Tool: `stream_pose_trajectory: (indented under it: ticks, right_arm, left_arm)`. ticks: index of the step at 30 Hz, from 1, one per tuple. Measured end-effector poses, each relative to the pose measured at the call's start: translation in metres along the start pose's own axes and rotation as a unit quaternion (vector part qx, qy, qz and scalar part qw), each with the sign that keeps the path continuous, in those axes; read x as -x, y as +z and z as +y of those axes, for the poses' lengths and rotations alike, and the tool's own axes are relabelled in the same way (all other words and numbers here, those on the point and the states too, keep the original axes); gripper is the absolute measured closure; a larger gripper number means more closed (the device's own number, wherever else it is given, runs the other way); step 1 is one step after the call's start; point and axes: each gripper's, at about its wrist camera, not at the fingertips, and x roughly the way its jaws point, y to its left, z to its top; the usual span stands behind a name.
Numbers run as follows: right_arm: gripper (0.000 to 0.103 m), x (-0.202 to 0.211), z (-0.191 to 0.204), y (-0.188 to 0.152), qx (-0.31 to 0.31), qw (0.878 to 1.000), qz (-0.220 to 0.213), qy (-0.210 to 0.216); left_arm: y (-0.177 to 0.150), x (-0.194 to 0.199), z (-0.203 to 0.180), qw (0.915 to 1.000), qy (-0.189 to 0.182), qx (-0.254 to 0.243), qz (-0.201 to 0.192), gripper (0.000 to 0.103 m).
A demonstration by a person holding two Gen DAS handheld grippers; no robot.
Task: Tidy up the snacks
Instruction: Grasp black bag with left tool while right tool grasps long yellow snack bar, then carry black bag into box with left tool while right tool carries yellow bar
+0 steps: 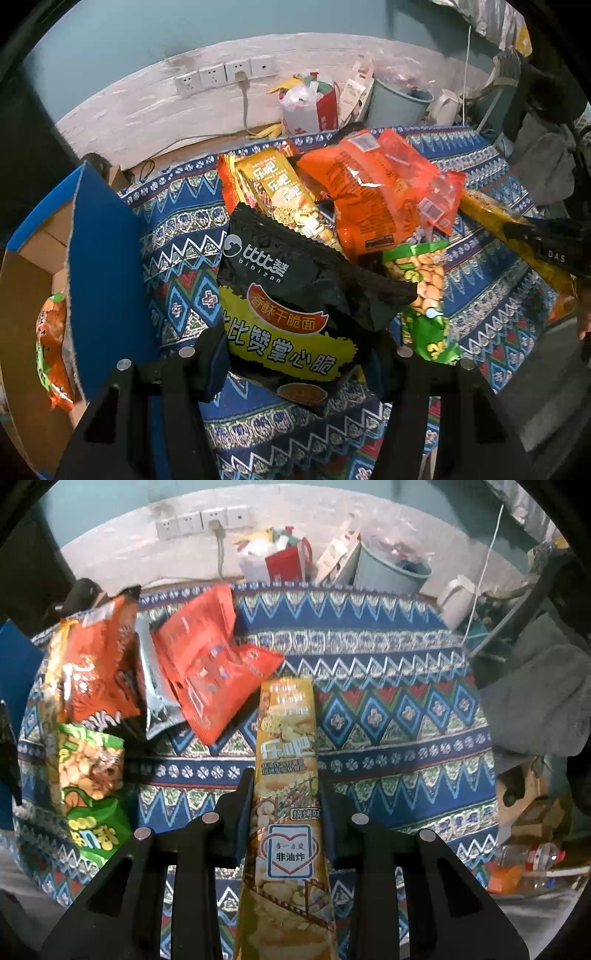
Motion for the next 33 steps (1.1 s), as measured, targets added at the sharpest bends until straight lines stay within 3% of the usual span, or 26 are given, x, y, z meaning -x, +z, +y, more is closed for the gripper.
stream_pose_trajectory:
  ticks: [19,33]
  right_arm:
    - [0.074,0.054,0.01,0.011,-0.004,0.996,-0.082,0.034]
    - [0.074,0.08,0.05,0.033,0.025,0.989,-0.123,0.08]
  left_arm:
    - [-0.001,0.057,-0.012,0.9985,0.03,-0.002,-0.047,0.042]
    - [-0.004,0.087,0.006,0.996,0.043,0.018,-0.077,0.042]
